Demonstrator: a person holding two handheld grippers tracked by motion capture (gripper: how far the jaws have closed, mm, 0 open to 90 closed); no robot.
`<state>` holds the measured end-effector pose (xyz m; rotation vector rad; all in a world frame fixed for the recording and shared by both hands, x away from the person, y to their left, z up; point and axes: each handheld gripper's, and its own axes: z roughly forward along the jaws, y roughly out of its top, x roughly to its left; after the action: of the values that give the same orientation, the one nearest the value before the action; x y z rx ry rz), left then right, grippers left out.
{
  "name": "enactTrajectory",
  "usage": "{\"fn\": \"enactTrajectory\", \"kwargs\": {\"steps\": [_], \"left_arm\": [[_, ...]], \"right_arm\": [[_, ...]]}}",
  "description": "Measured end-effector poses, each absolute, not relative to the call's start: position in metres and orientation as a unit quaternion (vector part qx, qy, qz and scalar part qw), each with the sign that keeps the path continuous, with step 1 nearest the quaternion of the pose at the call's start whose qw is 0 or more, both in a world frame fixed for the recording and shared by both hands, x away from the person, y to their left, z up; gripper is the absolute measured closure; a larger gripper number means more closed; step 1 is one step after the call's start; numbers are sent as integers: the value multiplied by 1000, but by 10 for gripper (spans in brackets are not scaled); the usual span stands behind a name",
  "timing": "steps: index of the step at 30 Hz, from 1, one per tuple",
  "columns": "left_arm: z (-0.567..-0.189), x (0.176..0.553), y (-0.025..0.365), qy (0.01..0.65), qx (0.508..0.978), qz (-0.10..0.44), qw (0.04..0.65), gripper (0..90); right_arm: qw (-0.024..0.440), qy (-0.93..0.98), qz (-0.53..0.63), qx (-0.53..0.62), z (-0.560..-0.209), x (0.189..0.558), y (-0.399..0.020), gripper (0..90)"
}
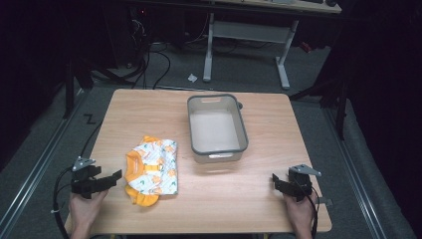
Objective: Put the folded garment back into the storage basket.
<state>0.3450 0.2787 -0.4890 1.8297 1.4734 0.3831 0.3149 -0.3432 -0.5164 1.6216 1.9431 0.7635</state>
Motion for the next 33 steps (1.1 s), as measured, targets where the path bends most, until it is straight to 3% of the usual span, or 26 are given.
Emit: {"fn": "enactTrajectory", "kwargs": {"steps": [17,33], "left_arm": [[-493,375,230,553,752,114,340,187],[-508,386,217,558,762,119,304,305]], "right_arm": [[245,715,283,590,-517,314,-342,312],[244,718,285,587,-517,314,-341,313]]}}
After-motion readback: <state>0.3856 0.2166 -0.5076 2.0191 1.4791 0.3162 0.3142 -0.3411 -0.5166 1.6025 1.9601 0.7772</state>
